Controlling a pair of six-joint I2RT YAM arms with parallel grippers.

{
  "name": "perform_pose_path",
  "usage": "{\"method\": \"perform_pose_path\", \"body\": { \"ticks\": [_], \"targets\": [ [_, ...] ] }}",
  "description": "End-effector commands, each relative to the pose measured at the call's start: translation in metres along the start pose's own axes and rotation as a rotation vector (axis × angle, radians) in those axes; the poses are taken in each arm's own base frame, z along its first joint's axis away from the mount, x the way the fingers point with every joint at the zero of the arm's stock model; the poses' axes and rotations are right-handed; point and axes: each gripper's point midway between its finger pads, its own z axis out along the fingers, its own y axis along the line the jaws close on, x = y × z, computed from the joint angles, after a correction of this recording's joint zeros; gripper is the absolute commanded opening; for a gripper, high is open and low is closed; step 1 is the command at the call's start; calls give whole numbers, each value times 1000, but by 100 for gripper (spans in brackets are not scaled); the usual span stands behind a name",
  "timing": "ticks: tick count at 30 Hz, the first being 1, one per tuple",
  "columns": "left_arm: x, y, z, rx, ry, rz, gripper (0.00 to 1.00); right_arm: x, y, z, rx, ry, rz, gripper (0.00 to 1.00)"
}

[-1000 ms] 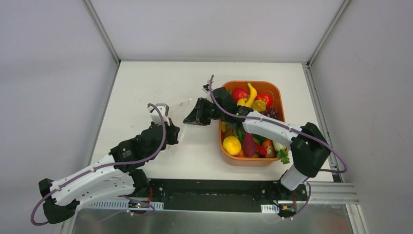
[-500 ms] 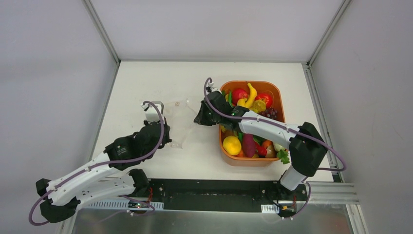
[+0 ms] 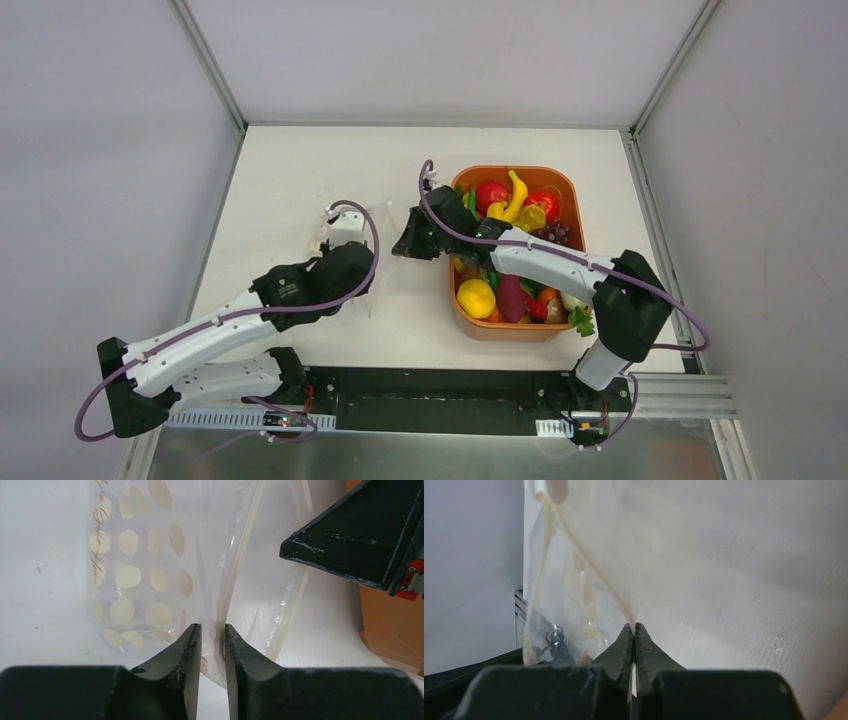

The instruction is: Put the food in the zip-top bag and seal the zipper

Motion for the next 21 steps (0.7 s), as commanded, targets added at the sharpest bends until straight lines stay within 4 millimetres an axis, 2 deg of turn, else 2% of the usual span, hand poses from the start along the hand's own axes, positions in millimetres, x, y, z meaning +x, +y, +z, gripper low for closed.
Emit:
{"method": "perform_pose_path", "body": {
  "ticks": [1, 3, 5, 14, 15, 18, 20, 21],
  "targets": [
    [1, -11, 3, 25, 12, -17, 31, -5, 24, -13, -98, -11, 27, 0],
    [4, -12, 6, 22, 16, -6, 39, -5, 25, -15, -104, -15, 33, 0],
    [7, -13, 8, 20, 22, 2, 42, -5, 27, -17, -116, -15, 36, 0],
    [24, -12, 19, -22, 77, 55, 39, -9, 35, -29, -152, -29, 40, 0],
    [26, -12, 20, -25, 80, 56, 36, -10, 36, -30, -158, -29, 36, 0],
    [28, -4, 21, -59, 73, 46, 12, -9, 37, -34, -165, -23, 16, 0],
    [26, 5, 19, -87, 49, 41, 0, -6, 25, -30, -116, -21, 6, 0],
    [24, 11, 17, -107, 34, 41, 0, -5, 15, -27, -72, -27, -2, 0]
  ]
}}
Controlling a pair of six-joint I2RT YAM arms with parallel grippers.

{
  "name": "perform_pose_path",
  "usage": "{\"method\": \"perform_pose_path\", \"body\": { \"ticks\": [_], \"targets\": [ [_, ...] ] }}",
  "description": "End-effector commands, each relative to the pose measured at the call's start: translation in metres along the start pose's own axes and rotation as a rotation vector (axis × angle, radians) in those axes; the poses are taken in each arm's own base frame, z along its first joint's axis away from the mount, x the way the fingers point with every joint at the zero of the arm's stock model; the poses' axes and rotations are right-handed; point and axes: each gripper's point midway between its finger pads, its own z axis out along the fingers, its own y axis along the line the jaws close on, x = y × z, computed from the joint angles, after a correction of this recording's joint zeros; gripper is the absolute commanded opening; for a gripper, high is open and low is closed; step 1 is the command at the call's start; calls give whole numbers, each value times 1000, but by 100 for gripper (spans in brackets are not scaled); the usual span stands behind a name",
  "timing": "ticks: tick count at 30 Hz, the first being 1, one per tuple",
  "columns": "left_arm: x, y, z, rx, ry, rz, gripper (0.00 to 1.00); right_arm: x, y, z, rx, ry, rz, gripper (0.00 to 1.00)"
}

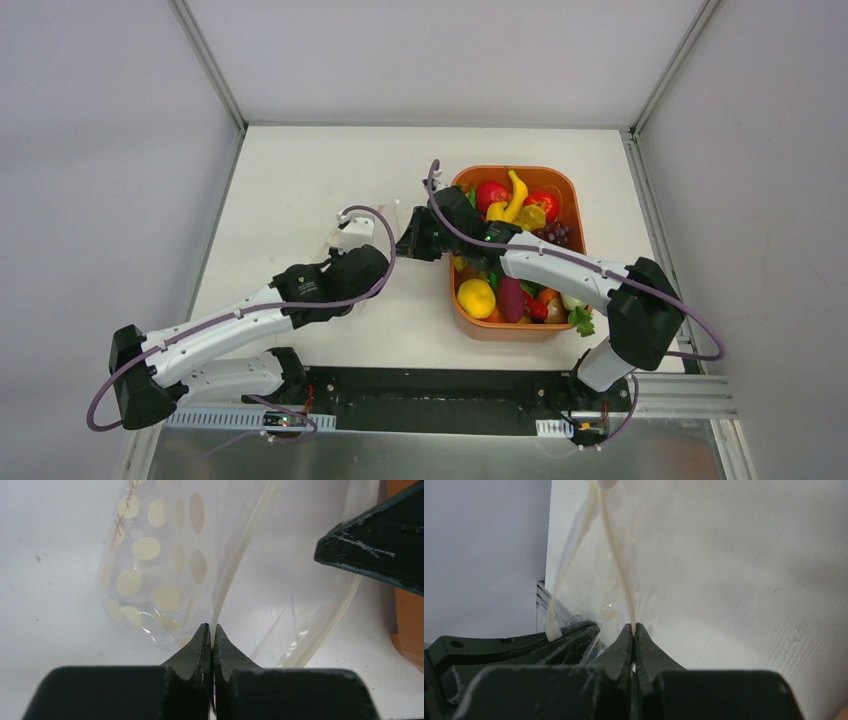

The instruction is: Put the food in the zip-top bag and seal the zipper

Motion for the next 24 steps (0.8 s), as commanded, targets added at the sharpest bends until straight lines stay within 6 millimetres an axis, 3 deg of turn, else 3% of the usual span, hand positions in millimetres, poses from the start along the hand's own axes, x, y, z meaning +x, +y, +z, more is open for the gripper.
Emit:
{"method": "perform_pose_path", "body": {
  "ticks": [1, 3, 5, 7, 9, 12, 16, 20, 24],
  "targets": [
    [-6, 26, -7, -94, -63, -13, 0, -7, -17, -7, 82, -44, -47, 0],
    [-14, 40, -16, -133, -98, -27, 0, -11, -51, -7, 238, -78, -84, 0],
    [-22, 53, -24, -166, -133, -43, 0, -14, -72, -9, 339, -87, -137, 0],
    [-29, 69, -33, -212, -170, -67, 0, -16, -84, -11, 406, -81, -183, 0],
    [-35, 83, -43, -249, -202, -88, 0, -19, -84, -13, 425, -69, -217, 0],
    [-39, 83, -47, -226, -211, -89, 0, -17, -71, -11, 364, -40, -244, 0],
    [-39, 65, -42, -160, -184, -95, 0, -7, -25, -10, 138, 31, -255, 1],
    [-37, 55, -37, -152, -156, -108, 0, -8, 1, -18, 34, 55, -255, 11],
    [-31, 44, -30, -134, -130, -131, 0, -5, 19, -42, -55, 70, -295, 26]
  ]
}}
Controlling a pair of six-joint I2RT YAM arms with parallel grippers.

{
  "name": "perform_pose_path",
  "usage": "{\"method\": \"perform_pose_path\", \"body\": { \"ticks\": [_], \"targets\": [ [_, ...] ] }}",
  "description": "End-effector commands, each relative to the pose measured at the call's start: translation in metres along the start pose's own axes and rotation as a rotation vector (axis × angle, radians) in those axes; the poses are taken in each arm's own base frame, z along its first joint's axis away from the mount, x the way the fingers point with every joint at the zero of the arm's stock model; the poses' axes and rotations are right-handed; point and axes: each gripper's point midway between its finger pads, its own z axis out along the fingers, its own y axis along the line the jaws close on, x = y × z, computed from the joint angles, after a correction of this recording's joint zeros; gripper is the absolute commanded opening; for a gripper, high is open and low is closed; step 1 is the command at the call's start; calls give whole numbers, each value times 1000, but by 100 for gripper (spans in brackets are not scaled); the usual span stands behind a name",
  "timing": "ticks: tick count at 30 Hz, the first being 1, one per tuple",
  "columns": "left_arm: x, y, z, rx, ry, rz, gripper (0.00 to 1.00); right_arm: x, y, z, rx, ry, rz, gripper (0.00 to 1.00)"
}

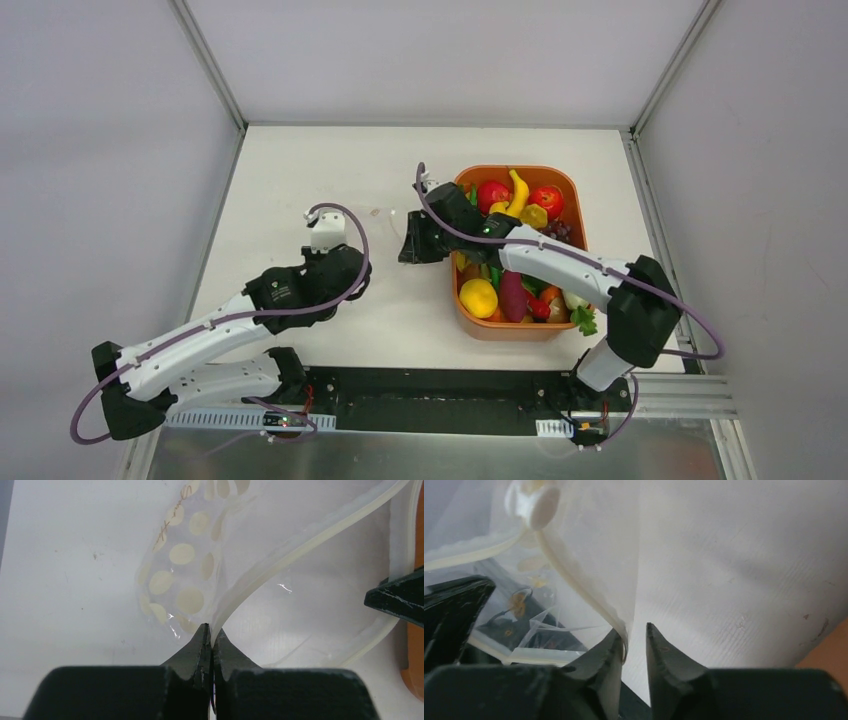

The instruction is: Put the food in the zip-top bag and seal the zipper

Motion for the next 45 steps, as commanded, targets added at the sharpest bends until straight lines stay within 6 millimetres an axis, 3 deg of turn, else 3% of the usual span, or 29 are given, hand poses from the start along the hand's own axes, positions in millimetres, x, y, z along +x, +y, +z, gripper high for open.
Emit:
{"method": "perform_pose_path", "body": {
  "ticks": [1, 3, 8, 11, 18, 21, 28, 35, 41, 45],
  "targets": [
    [-1, -9, 0, 14, 13, -49, 0, -18, 42, -52, -189, -44, -99, 35],
    [2, -13, 2, 22, 20, -53, 0, -19, 52, -72, -242, -71, -131, 48],
    [4, -18, 6, 28, 21, -48, 0, -25, 46, -123, -244, -212, -152, 73],
    [4, -23, 7, 45, 21, -42, 0, -18, 31, -142, -194, -242, -173, 78],
    [4, -36, 10, 78, 31, -38, 0, 22, -23, -170, 9, -133, -227, 83],
    [3, -42, 11, 89, 35, -34, 0, 41, -26, -180, -8, -59, -255, 84],
    [3, -45, 12, 94, 43, -14, 0, 62, -31, -187, -3, 46, -261, 86],
    [3, -44, 12, 101, 35, -6, 0, 71, -56, -169, 115, 130, -287, 85],
    [3, -45, 12, 107, 39, 5, 0, 70, -64, -158, 152, 152, -306, 69],
    [2, -46, 11, 110, 39, 6, 0, 69, -61, -161, 133, 136, -316, 69]
  ]
}}
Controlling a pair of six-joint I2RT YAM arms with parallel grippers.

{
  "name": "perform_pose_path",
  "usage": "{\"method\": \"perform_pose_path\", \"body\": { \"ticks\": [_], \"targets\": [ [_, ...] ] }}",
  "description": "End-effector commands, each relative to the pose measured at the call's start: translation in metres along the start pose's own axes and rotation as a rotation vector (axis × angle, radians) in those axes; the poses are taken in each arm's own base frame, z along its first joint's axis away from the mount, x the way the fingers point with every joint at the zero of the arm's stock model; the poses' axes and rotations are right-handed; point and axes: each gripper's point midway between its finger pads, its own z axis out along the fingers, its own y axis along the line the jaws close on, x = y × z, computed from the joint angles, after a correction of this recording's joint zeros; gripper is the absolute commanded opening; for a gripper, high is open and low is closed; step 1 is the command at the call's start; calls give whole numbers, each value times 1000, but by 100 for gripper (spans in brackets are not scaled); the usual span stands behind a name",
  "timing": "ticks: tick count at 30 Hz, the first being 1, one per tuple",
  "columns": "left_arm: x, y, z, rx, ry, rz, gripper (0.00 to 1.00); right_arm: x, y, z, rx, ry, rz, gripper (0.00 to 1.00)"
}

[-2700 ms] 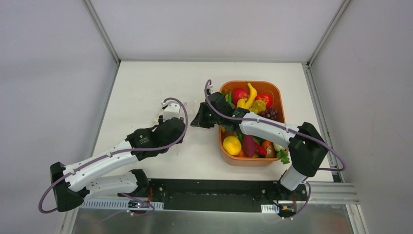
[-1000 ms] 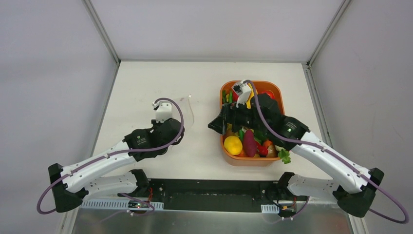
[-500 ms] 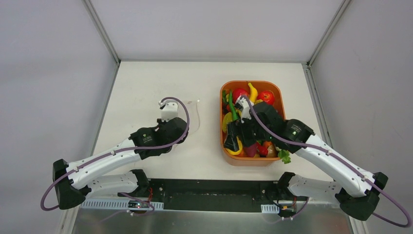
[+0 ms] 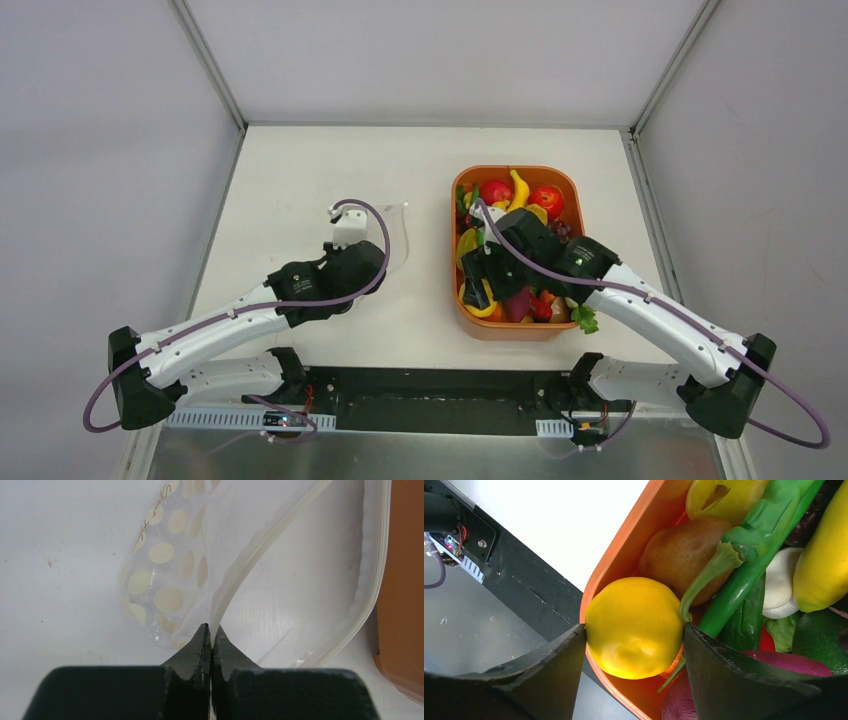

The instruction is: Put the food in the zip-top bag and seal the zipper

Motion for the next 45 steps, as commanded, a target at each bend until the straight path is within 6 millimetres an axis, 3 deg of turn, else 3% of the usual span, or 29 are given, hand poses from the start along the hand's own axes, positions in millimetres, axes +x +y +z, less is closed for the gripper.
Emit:
{"method": "perform_pose_path", "body": {
  "ticks": [1, 3, 5, 7, 8, 9, 19, 26, 37, 45],
  "targets": [
    [-7, -3, -3, 19, -17, -6, 0, 0, -2, -6, 5, -3, -26, 64],
    [-7, -3, -3, 21, -19, -5, 0, 1, -1, -6, -1, -1, -28, 59],
    [-8, -3, -3, 21, -20, -3, 0, 0, 1, -6, -9, -1, -29, 45],
    [-9, -4, -3, 24, -20, 1, 0, -4, 4, -8, -22, -21, -25, 39],
    [-9, -3, -3, 22, -21, 1, 0, -7, 7, -10, -35, -36, -25, 30],
    [-9, -4, -3, 22, -21, 1, 0, -11, 10, -12, -50, -57, -24, 28],
    [-9, -3, -4, 27, -19, 3, 0, -52, 12, -47, -54, -316, 9, 26],
    [-10, -10, -5, 59, -11, 7, 0, -91, 48, -65, -241, -496, 56, 26],
    [-9, -27, -12, 162, 11, -35, 0, -130, 70, -51, -346, -589, 152, 25],
    [-14, -31, -19, 198, 15, -49, 0, -144, 75, -4, -330, -541, 184, 26]
  ]
}}
